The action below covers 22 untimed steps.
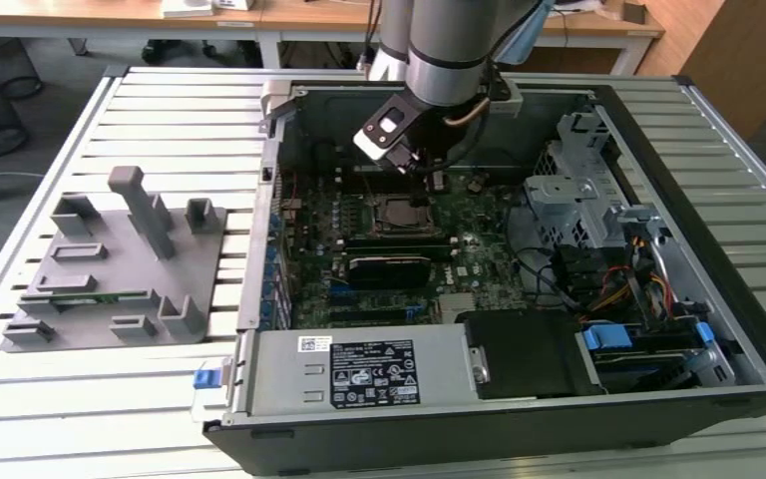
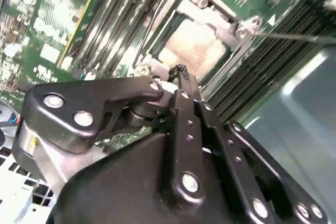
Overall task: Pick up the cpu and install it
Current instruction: 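Install the first cpu locking lever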
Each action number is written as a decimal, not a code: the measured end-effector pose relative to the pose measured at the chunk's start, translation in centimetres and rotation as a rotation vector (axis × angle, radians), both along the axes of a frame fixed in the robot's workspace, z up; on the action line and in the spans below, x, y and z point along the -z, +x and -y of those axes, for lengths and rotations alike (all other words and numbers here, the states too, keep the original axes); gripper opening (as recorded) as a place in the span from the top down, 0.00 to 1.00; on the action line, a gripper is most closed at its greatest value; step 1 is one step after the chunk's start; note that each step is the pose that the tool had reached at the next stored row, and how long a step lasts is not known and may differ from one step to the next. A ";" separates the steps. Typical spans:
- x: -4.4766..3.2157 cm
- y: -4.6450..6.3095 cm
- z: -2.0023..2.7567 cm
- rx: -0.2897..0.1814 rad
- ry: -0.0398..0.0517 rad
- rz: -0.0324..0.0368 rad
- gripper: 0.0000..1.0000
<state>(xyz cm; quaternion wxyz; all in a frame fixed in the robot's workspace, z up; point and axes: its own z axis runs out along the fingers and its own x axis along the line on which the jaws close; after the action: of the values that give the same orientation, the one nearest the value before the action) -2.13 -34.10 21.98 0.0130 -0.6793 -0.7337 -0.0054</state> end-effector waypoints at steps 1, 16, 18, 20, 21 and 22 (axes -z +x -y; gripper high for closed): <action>-0.01 -0.4 0.00 0.000 0.0000 -0.0001 0.89; -0.64 -1.5 0.00 0.000 -0.0001 -0.0011 0.89; -0.90 -1.5 0.00 0.000 -0.0002 -0.0012 0.89; -1.19 -1.5 0.00 0.000 -0.0002 -0.0011 0.89; -1.23 -1.5 0.00 0.000 -0.0001 -0.0010 0.89; -1.27 -1.5 0.00 0.000 -0.0001 -0.0008 0.89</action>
<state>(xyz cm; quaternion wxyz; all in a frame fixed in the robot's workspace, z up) -3.62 -34.10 23.25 0.0133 -0.6793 -0.7337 -0.0051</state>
